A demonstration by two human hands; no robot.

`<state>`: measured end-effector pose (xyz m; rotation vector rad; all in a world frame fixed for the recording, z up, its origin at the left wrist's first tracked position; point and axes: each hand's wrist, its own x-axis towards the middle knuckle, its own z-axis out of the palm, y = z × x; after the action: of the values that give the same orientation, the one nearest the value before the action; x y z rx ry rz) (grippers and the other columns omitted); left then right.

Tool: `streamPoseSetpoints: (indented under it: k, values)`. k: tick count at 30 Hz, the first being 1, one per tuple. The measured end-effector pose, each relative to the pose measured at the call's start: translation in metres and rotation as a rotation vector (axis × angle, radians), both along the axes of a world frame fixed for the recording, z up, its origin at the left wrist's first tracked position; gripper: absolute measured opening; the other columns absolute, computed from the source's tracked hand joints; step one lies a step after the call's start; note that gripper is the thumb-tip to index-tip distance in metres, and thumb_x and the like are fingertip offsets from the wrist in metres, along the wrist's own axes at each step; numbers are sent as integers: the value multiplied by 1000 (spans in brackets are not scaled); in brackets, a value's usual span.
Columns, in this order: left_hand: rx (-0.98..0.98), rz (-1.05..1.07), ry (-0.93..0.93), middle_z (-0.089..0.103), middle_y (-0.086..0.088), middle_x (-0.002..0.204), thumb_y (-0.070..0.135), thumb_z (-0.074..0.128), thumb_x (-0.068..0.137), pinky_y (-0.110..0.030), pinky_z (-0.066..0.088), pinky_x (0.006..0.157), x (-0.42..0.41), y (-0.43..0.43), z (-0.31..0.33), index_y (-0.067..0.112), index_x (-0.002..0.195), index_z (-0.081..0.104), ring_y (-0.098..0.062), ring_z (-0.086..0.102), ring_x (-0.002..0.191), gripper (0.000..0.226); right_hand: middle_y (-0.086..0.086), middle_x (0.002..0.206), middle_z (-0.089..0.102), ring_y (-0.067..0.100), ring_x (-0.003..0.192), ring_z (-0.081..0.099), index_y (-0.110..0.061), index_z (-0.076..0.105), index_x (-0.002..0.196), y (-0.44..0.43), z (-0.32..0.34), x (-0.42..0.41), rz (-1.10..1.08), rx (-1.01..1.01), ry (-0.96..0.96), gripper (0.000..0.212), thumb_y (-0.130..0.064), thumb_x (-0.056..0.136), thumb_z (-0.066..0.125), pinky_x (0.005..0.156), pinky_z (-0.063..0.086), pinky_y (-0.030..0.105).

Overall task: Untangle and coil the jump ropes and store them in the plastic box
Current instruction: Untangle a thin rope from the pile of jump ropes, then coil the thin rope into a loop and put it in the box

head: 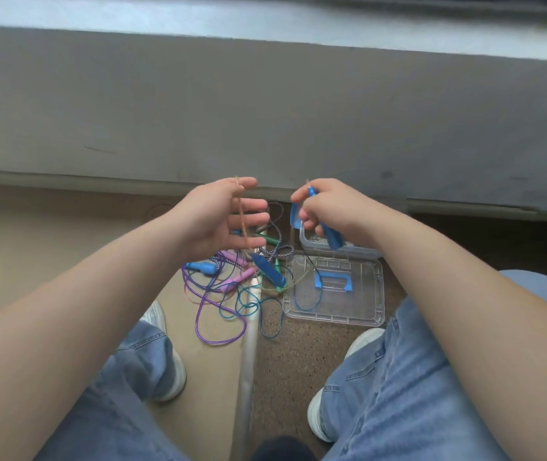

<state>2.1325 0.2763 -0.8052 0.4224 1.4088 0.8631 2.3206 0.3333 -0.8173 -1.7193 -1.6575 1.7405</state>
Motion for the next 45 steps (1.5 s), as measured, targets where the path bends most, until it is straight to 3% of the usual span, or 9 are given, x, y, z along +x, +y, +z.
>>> streamPoseSetpoints:
  k: [6,12,19,25,30,35,38,41,45]
  values:
    - [-56,83,-108,57,-20,127,18,30,108,-58,57,73,10,2,-7,20,127,55,-33,61,113,31,13,108,69,25,84,71,-25,39,144,-20,-4,-3,142,-113,263,54,-3,98,57,60,58,34]
    - [-78,210,-207,63,-18,122,17,24,109,-49,60,59,13,7,-7,20,136,46,-29,69,98,35,17,86,74,14,69,62,-11,71,104,-27,-15,-10,85,46,143,13,-14,92,67,57,51,28]
    - [-44,471,-318,60,-22,119,13,20,108,-56,58,50,3,18,-1,17,129,46,-34,66,103,34,0,96,73,15,88,74,-31,58,121,-36,-6,-14,146,-188,197,23,-37,107,41,83,56,46]
    - [7,622,-394,62,-22,116,14,17,107,-57,59,61,7,19,0,19,123,46,-37,68,105,33,12,121,63,27,95,70,-31,54,128,-44,-2,-23,-60,-302,445,25,-30,109,37,76,60,54]
    - [91,663,-338,62,-24,115,15,21,106,-52,61,62,11,16,6,17,113,48,-35,69,100,28,13,102,66,25,68,65,-33,47,139,-43,0,-19,-24,-386,581,32,-25,109,38,61,57,39]
    - [12,-3,475,68,-15,108,25,45,98,-45,57,85,-11,18,-3,10,107,61,-29,70,94,23,5,97,70,12,64,55,-12,58,128,-34,-2,-17,81,-269,484,25,-11,103,50,58,46,27]
    - [-70,-527,1052,54,-20,137,20,45,92,-35,44,92,-22,9,-10,5,133,52,-34,54,125,44,5,102,69,14,70,53,-10,56,129,-31,-1,-13,71,-276,456,26,-13,104,51,57,51,28]
    - [321,-682,995,31,-5,160,8,49,92,-17,25,110,-16,-2,-14,18,156,27,-13,30,145,68,6,105,68,13,70,54,-10,57,128,-26,2,-9,127,-297,455,25,-14,104,50,47,44,22]
    - [563,-595,746,67,4,91,24,43,99,-34,52,77,-13,-7,-25,35,109,60,-12,58,76,22,15,97,68,14,64,50,2,63,115,-16,9,-7,104,-324,562,20,-8,101,51,40,35,16]
